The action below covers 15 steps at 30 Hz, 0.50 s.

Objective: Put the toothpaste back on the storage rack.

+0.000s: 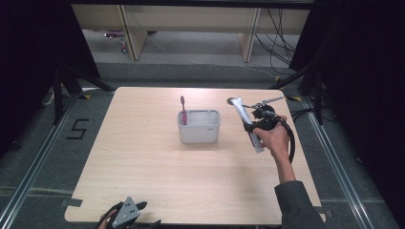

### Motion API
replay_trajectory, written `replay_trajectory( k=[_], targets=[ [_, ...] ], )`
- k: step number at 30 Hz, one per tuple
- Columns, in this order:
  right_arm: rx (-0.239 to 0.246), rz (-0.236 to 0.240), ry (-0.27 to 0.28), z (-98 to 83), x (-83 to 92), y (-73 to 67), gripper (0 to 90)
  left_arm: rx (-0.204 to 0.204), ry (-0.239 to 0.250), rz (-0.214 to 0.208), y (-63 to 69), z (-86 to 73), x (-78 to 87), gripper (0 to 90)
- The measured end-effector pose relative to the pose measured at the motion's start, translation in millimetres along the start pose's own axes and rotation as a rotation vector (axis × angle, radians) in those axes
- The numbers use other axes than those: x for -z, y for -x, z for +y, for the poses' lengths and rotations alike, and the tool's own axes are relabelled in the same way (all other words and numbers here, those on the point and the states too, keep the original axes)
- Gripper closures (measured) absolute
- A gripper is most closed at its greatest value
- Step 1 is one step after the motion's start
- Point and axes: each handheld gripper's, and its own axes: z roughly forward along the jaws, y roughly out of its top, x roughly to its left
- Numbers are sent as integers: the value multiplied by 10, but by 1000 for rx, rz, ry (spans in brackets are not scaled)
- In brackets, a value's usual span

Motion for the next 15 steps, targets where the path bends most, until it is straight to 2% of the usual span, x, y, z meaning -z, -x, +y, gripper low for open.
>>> replay_trajectory(
  k=[1, 3, 6, 7, 10, 11, 12, 14, 15],
  targets=[
    [5, -19, -8, 6, 9, -9, 755, -20, -12, 8, -15, -1, 4, 246],
    [5, -40, 1, 9, 24, -25, 755, -21, -14, 13, -19, -1, 3, 246],
    [-8, -37, 27, 15, 20, -35, 755, -9, -4, 4, -4, -2, 1, 246],
    [-8, -37, 27, 15, 20, -35, 755, -19, -12, 7, -12, -1, 5, 246],
    [-2, -42, 43, 25, 28, -37, 755, -1, 3, 1, 1, -1, -3, 246],
    [-15, -39, 46, 27, 30, -48, 755, -23, -14, 8, -16, -1, 5, 246],
    [-12, -42, 61, 29, 26, -49, 756, -23, -16, 12, -18, -2, 4, 246],
    [-48, -27, 43, 42, 50, -79, 756, -17, -13, 10, -17, 0, 5, 246],
    [11, -44, 78, 52, 38, -39, 755, 5, 5, 2, 3, -2, -3, 246]
  ],
)
